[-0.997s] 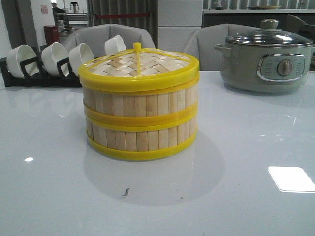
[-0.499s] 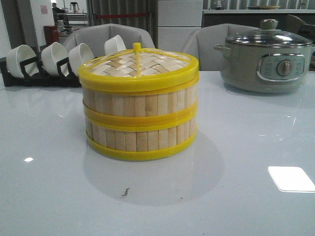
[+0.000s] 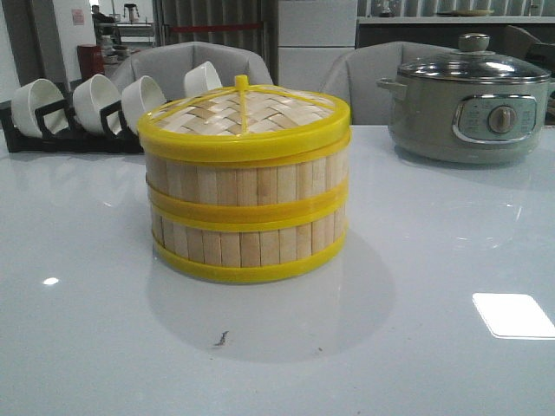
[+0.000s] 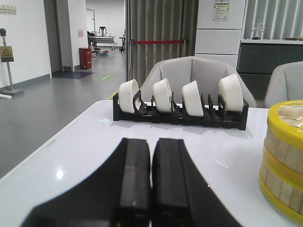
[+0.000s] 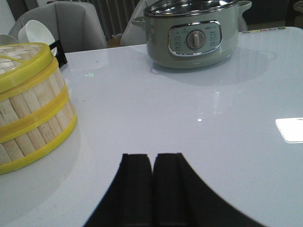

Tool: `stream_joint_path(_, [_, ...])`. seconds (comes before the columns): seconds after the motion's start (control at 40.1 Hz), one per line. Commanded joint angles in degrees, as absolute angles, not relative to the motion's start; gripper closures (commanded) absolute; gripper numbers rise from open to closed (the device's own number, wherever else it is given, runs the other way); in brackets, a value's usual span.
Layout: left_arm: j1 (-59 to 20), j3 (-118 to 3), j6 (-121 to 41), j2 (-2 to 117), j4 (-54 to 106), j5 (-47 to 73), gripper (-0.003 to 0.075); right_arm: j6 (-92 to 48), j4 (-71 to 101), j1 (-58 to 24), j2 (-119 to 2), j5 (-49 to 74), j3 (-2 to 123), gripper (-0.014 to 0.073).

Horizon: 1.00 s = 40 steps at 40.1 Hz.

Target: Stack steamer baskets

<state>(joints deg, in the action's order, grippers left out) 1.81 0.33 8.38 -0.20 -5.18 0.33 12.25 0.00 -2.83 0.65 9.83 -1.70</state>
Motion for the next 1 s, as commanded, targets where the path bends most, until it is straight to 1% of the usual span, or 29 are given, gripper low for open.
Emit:
stream_joint_path(0.0, [1.81,0.44,8.37,-0.96,-5.18,-4.34,0.0628,17.48,-5.82,-2.96,1.79,4.25,-0.86,0.0538])
stream_joint_path(0.199, [1.81,0.44,8.37,-0.96,-5.18,-4.34,0.0628,16.67,-5.6,-2.96,1.79,3.21,-0.86,0.0538])
stream_joint_path(0.399, [1.81,0.44,8.37,-0.96,-5.18,-4.34,0.0628,12.81,-2.01,-2.96,1.79,2.96,-0.86,0.0538])
stream_joint_path(0.573, [1.81,0.44,8.37,-0.96,-5.18,-4.34,0.0628,12.83,-2.01,-2.96,1.79,2.1,-0.86,0.0538])
stream_joint_path(0.723, [1.81,0.44,8.37,-0.96,-5.18,-4.34,0.0628,12.89,-1.95,-2.87,1.79,4.47,-0.86,0.0538])
stream_joint_path(0.972, [1.81,0.44,8.37,-0.96,-5.18,-4.34,0.0628,12.89,-1.95,-2.87,1.79,4.72,-0.86,0.0538])
